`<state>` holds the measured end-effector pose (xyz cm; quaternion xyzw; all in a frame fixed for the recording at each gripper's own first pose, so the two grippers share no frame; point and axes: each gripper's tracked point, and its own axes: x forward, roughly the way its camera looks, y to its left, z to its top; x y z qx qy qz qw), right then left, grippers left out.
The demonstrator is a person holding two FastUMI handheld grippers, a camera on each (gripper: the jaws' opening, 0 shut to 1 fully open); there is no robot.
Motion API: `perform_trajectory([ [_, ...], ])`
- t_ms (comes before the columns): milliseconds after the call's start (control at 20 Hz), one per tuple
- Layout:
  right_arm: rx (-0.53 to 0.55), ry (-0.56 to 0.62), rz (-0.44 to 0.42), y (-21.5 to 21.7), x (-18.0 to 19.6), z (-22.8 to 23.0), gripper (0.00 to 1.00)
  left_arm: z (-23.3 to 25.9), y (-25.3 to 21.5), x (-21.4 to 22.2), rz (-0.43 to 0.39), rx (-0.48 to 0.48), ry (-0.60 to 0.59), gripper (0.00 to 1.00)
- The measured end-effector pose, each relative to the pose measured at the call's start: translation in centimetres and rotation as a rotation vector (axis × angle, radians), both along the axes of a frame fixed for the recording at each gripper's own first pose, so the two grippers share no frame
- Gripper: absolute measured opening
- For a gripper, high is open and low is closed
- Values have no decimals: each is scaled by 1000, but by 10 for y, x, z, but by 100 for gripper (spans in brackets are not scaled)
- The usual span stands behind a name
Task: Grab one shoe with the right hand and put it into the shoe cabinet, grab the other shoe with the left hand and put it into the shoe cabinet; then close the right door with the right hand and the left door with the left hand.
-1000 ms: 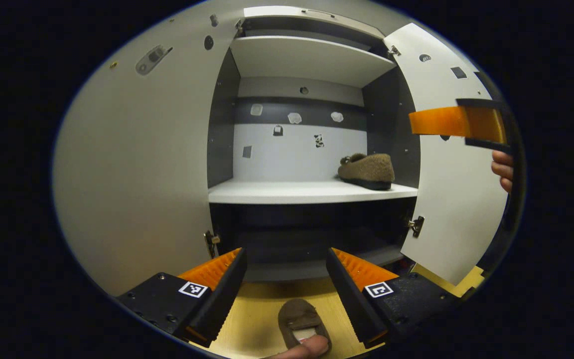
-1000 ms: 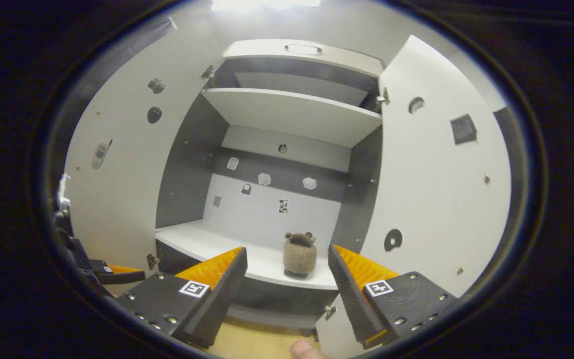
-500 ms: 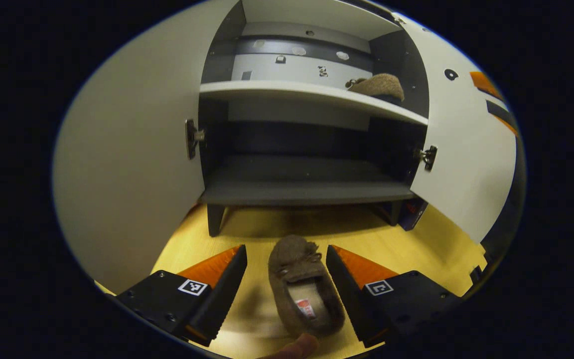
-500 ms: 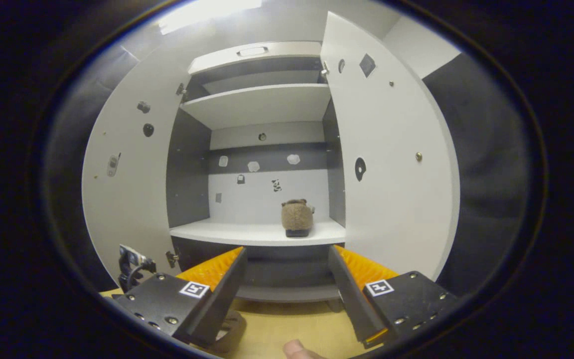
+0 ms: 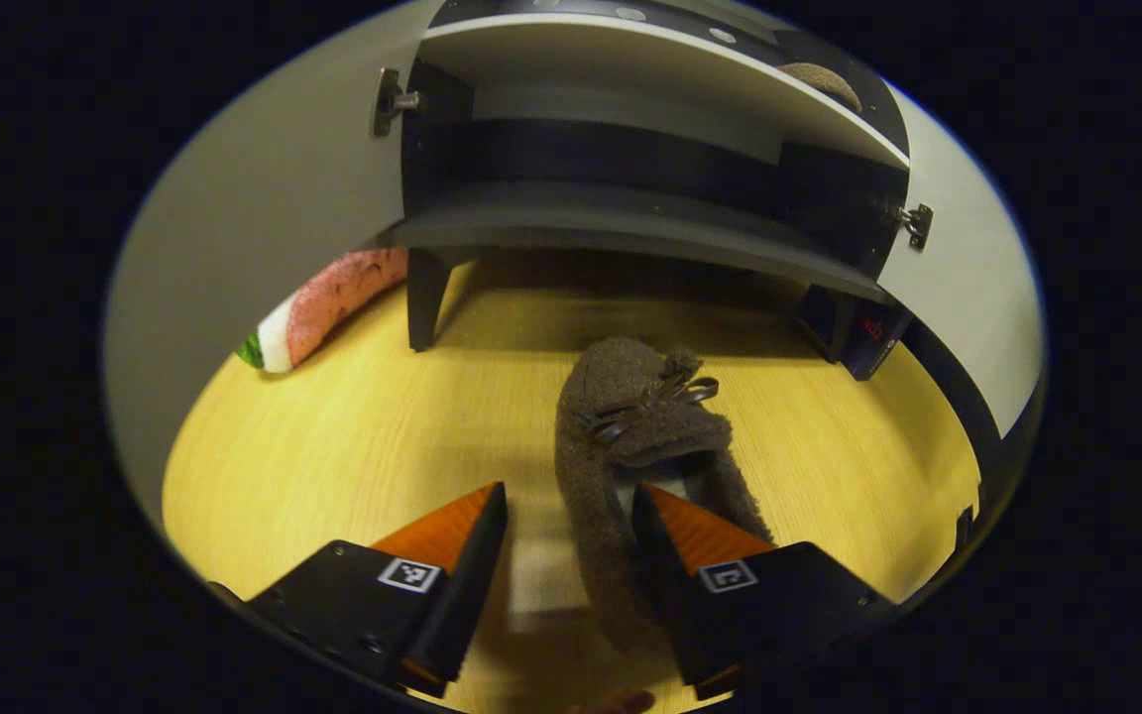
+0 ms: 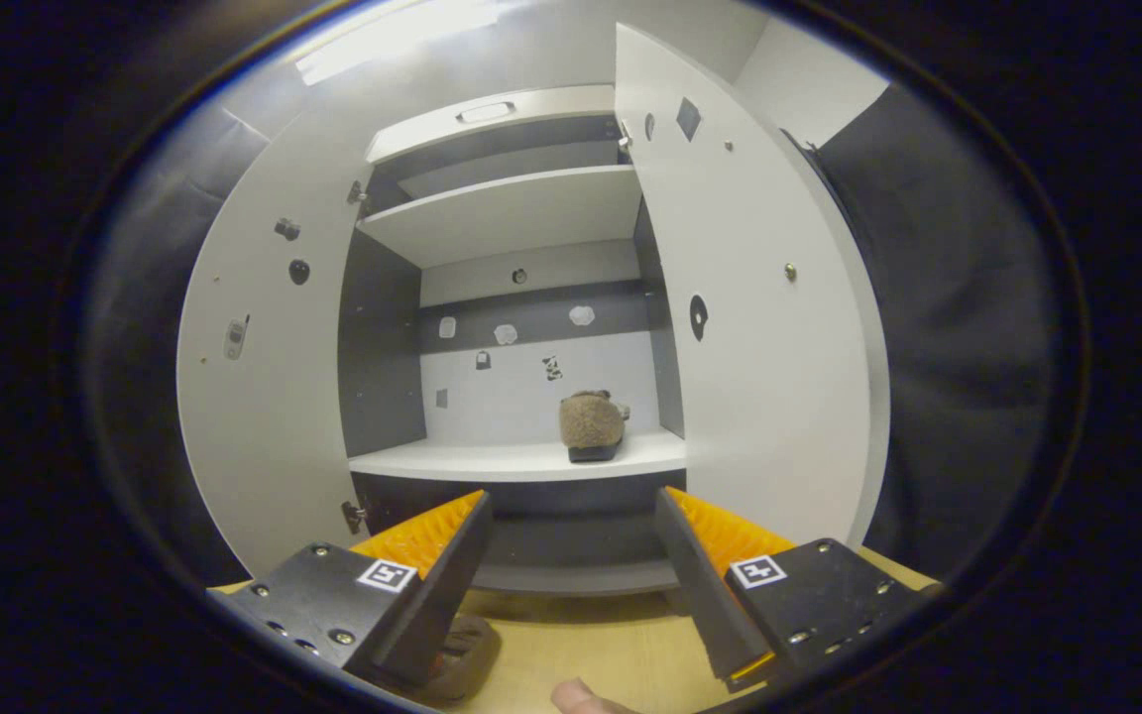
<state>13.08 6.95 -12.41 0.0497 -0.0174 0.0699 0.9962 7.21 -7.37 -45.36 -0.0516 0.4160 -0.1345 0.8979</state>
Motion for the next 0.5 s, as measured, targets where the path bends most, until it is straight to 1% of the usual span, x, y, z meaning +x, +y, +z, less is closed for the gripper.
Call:
perform_trajectory([
  [50,2,5,2,-1,-2,-2,99,4,7,5,38,23,-45,56],
  [100,11,8,12,0,-5,-3,99,1,12,10,51,41,-49,29],
  [150,17,2,24,1,-8,0,99,4,12,10,45,42,-58,2],
  [200,14,-1,26,0,-10,0,99,5,15,8,59,45,-56,1],
  [350,5,12,14,-5,-12,-5,99,22,17,9,70,41,-105,1],
  [400,10,16,9,-8,-13,-6,99,34,17,10,73,34,-134,1],
  [500,39,14,-5,-14,-12,-4,99,65,15,16,74,28,-231,1],
])
